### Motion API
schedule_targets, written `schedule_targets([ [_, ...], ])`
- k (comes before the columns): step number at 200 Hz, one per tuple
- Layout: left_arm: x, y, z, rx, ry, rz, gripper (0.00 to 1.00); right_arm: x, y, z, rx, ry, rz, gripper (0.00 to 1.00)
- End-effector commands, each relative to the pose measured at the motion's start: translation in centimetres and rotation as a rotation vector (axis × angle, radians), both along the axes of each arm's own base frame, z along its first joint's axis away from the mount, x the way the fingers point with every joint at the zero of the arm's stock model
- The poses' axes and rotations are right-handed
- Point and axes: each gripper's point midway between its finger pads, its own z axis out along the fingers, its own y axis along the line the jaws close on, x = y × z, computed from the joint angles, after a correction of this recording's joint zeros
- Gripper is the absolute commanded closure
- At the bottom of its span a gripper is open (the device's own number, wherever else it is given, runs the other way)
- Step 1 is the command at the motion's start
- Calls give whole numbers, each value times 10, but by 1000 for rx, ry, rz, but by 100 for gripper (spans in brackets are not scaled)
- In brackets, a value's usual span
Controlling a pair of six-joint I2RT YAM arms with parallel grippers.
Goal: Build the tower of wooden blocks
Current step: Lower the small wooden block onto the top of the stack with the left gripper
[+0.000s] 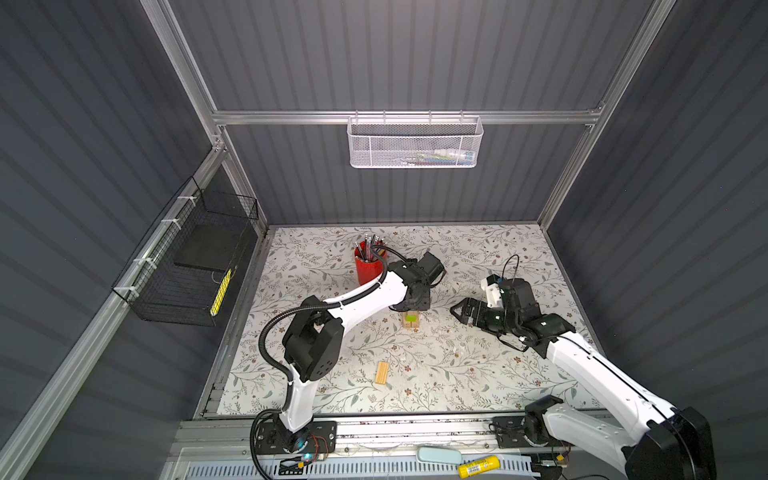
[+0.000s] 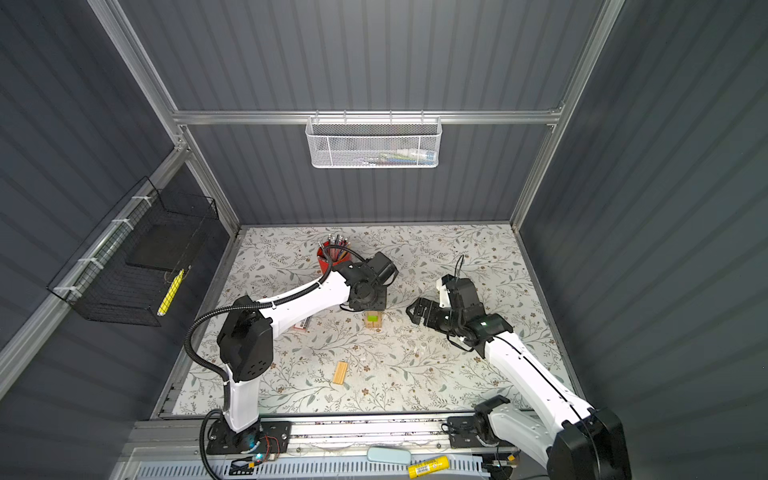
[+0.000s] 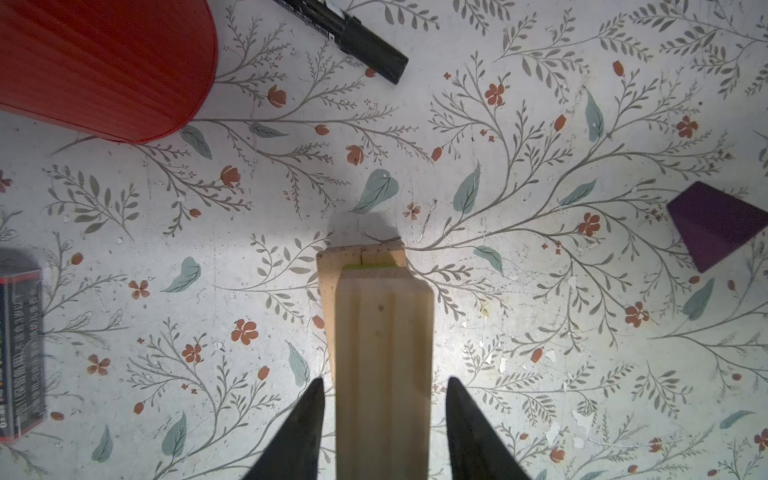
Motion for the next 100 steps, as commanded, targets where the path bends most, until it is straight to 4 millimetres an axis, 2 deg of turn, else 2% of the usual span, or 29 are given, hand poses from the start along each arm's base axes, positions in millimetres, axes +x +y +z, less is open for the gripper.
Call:
schedule_targets([
  [1, -5, 2, -12, 26, 47, -23, 52, -2, -1, -6, 3, 18, -2, 1],
  [100, -4, 10, -29, 25, 73, 10, 57, 0, -1, -7, 2, 17, -4, 1],
])
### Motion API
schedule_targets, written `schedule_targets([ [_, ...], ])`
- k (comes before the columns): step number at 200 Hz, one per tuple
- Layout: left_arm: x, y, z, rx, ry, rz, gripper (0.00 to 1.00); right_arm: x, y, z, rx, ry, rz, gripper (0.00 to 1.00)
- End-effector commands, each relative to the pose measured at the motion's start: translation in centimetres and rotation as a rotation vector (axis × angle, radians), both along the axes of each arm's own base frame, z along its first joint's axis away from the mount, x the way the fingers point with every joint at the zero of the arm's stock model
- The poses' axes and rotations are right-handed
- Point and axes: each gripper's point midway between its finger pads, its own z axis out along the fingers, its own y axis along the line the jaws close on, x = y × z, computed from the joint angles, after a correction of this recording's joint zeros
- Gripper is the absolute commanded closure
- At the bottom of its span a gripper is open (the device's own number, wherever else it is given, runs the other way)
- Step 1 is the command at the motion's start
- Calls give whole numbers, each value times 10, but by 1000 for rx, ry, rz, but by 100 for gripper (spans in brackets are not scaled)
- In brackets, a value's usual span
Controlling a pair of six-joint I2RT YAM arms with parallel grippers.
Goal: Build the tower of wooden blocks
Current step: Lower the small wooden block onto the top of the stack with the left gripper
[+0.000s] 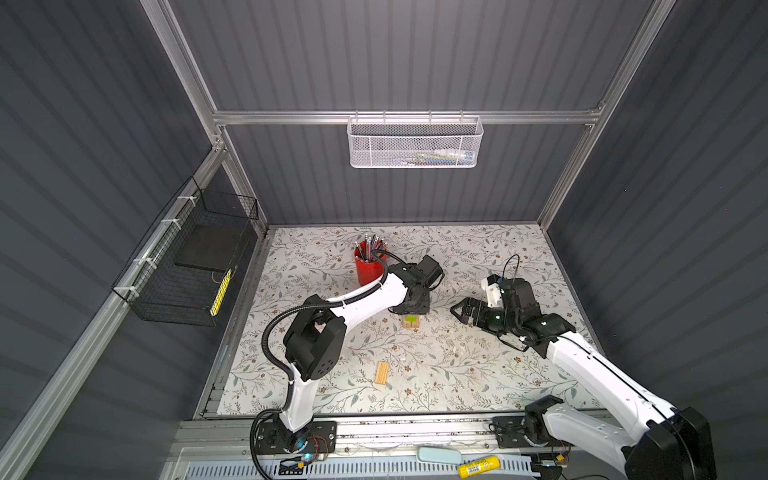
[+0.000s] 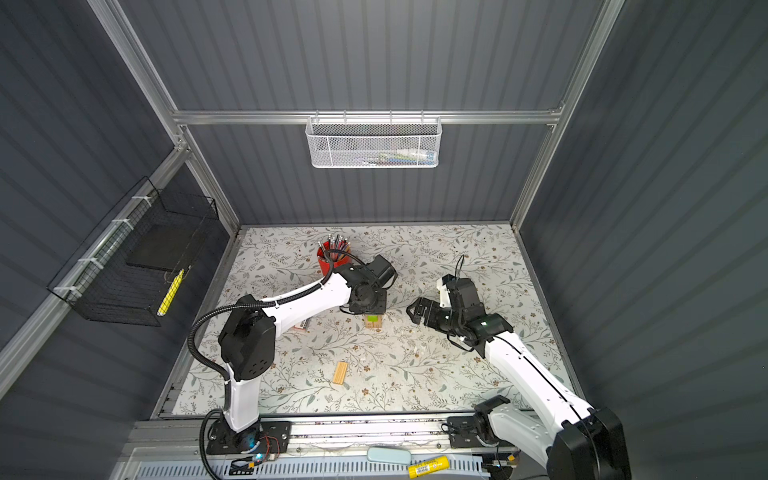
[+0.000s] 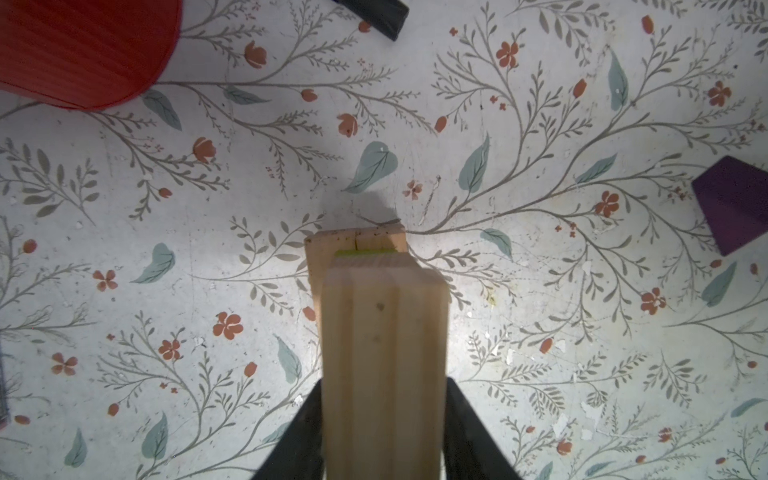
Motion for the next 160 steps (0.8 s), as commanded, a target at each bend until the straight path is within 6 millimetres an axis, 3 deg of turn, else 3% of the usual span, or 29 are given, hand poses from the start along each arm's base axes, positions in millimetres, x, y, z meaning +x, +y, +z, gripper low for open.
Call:
schedule_targets([
  [1, 0, 6, -14, 31, 24, 8, 57, -1, -1, -6, 3, 16, -1, 1],
  [160, -3, 4, -28, 25, 65, 34, 62, 0, -2, -7, 3, 15, -6, 1],
])
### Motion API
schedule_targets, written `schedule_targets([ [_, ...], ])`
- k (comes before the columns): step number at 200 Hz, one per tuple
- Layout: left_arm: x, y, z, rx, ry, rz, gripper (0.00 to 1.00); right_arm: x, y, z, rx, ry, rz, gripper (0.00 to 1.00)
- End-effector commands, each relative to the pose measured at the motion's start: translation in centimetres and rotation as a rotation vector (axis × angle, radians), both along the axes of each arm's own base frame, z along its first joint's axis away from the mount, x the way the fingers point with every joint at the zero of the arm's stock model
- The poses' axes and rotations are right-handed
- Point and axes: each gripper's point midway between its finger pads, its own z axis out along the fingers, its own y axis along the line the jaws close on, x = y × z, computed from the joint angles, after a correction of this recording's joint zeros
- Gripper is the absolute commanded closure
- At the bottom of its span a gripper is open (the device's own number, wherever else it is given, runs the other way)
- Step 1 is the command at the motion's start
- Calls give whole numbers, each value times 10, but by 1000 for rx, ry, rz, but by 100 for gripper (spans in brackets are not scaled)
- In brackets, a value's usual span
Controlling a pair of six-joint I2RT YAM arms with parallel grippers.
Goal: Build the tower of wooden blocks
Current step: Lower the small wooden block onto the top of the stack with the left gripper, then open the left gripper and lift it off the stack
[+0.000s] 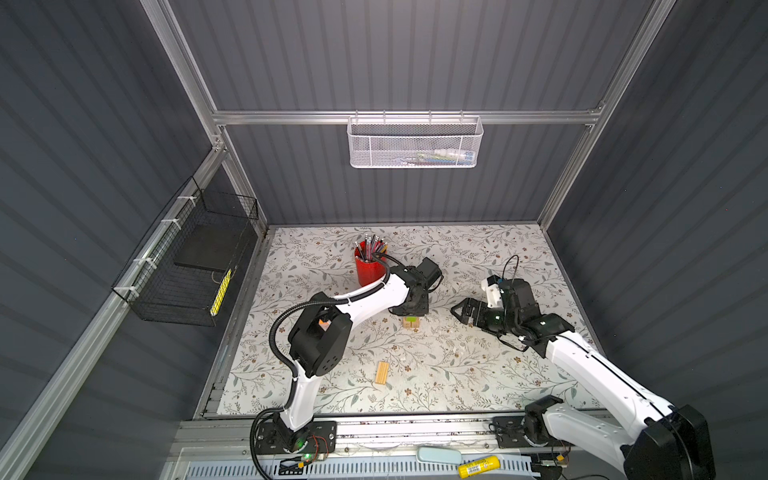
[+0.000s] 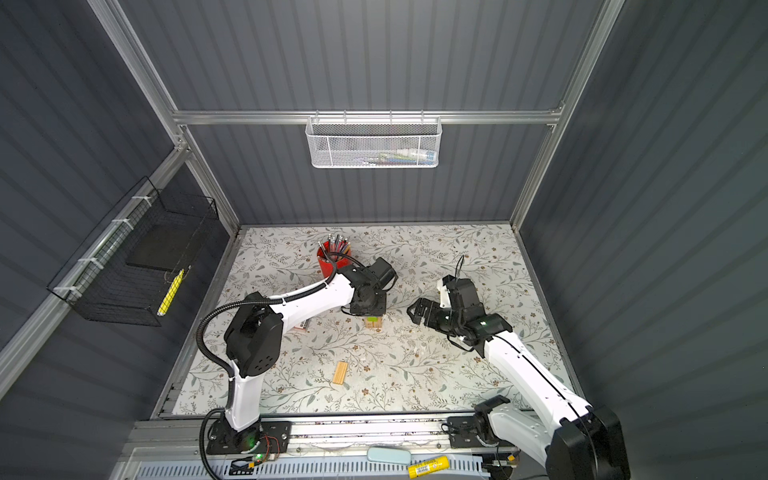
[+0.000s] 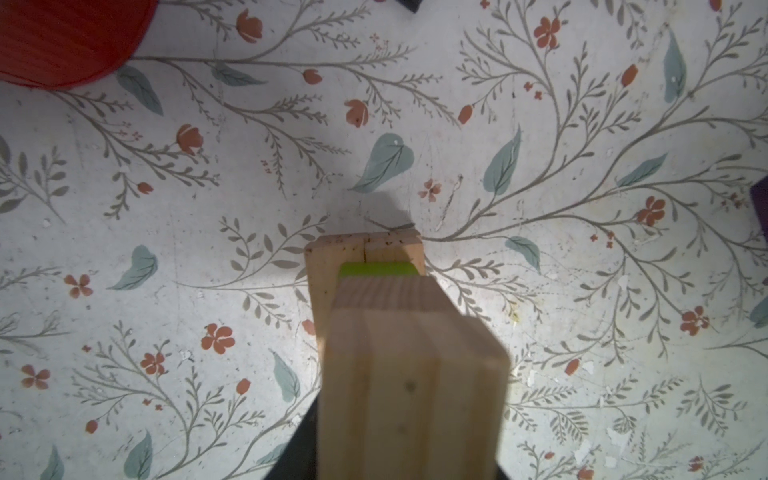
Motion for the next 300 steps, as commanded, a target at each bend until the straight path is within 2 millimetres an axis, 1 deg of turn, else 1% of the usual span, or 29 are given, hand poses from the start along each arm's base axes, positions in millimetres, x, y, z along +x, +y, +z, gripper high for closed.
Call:
schedule_targets([
  [1, -3, 4, -9, 8, 36, 22, 62, -1, -1, -2, 7, 5, -1, 1],
  [44, -2, 4, -7, 5, 31, 33, 62, -1, -2, -2, 6, 6, -5, 1],
  [49, -2, 4, -6, 3, 30, 33, 62, -1, -1, -2, 7, 6, -3, 1],
  [54, -3, 3, -6, 4, 29, 31, 63, -4, 4, 0, 32, 13, 22, 1],
  [95, -1, 3, -4, -3, 26, 36, 62, -5, 4, 1, 32, 13, 23, 1],
  [126, 0, 3, 4, -7, 14, 35, 53, -4, 4, 2, 35, 14, 26, 1],
  [153, 2, 3, 21, -28, -19, 27, 43, -5, 5, 4, 31, 13, 35, 1],
  [179, 3, 8, 43, -38, -67, 24, 35, -3, 6, 11, 30, -4, 39, 1],
  [186, 3, 12, 50, -34, -82, 27, 32, -7, 4, 8, 21, 20, 37, 1],
  [212, 1, 26, 80, -53, -161, 31, 26, -10, 6, 11, 5, 23, 44, 1],
  [217, 0, 31, 86, -54, -176, 33, 25, -12, 8, 12, 2, 25, 55, 1],
  [219, 0, 32, 88, -54, -183, 36, 24, -10, 5, 12, -18, 19, 38, 1],
  [224, 0, 38, 94, -56, -200, 41, 24, -10, 5, 13, -35, 16, 35, 1],
  [239, -4, 53, 111, -65, -250, 52, 21, -13, 10, 17, -84, 9, 52, 1],
  [259, -11, 78, 126, -67, -306, 65, 17, -22, 25, 22, -158, 0, 91, 1],
  [265, -13, 87, 135, -74, -329, 79, 16, -24, 30, 22, -180, 0, 96, 1],
  [267, -16, 92, 128, -55, -318, 78, 16, -25, 31, 23, -185, -1, 97, 1],
  [271, -19, 99, 126, -47, -321, 85, 15, -27, 34, 22, -197, 3, 101, 1],
  [280, -23, 112, 130, -49, -338, 97, 14, -31, 43, 25, -202, -4, 112, 1],
  [282, -25, 114, 129, -47, -338, 99, 14, -32, 46, 19, -217, 13, 117, 1],
  [285, -26, 119, 130, -46, -343, 104, 14, -33, 49, 17, -226, 21, 121, 1],
  [300, -35, 138, 131, -47, -356, 122, 12, -42, 70, 14, -255, 35, 152, 1],
])
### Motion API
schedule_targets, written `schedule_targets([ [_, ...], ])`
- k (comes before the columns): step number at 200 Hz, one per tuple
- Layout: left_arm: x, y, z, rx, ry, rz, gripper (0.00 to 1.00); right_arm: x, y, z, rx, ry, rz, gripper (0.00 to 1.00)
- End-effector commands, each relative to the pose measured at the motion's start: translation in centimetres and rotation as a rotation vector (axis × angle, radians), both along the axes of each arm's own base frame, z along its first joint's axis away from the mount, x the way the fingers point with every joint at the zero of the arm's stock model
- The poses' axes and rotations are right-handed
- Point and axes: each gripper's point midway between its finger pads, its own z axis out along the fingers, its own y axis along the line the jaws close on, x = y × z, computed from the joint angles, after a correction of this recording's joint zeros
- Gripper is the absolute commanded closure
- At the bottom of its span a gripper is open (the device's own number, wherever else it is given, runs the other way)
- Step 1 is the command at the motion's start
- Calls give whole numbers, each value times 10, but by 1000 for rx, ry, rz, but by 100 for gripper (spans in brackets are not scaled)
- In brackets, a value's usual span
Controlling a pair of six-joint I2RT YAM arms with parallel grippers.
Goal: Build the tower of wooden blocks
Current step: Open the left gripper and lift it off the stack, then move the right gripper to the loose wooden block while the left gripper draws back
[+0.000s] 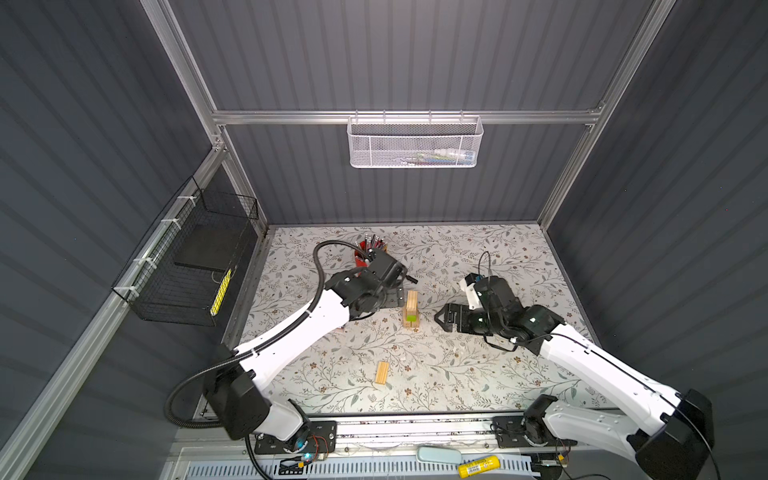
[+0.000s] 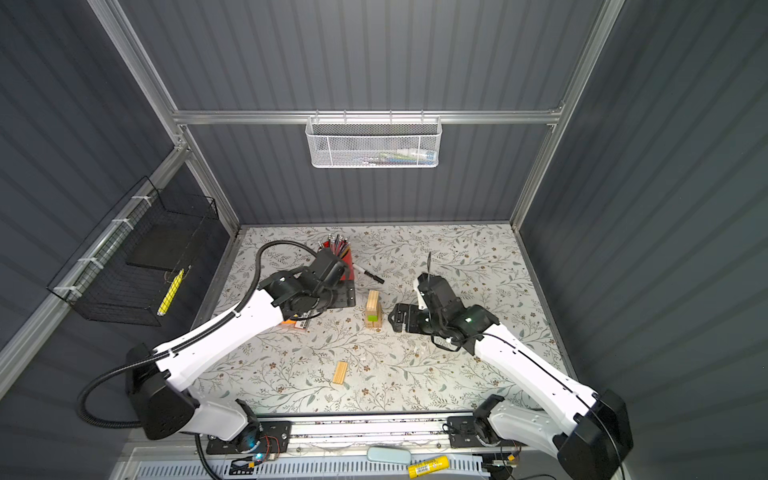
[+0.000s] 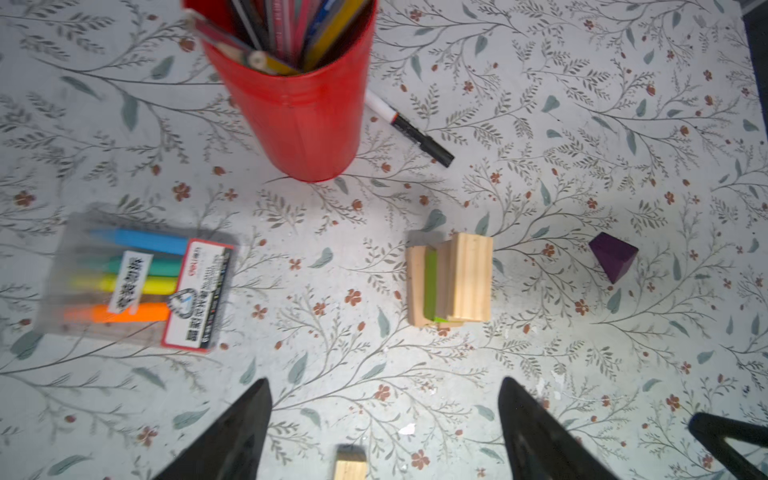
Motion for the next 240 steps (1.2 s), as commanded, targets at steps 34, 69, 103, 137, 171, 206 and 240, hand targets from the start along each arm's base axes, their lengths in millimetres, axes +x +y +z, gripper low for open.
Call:
schedule_targets([
  [34, -31, 71, -1, 70, -55, 81, 7, -28, 69, -26, -191, 40, 61, 1],
  [69, -52, 101, -2, 93, -60, 135, 4, -39, 120, -53, -257, 76, 114, 1],
  [103, -69, 126, -3, 88, -73, 212, 3, -43, 147, -75, -342, 89, 149, 2],
  [137, -82, 142, -9, 67, -66, 271, 2, -51, 162, -99, -344, 151, 171, 10],
  [171, -91, 153, -13, 67, -54, 315, 1, -63, 172, -117, -374, 207, 212, 14],
  [206, -98, 161, -17, 66, -47, 347, 1, -74, 176, -133, -407, 256, 238, 17],
  [240, -100, 167, -13, 80, -55, 360, 0, -81, 174, -144, -467, 290, 265, 21],
])
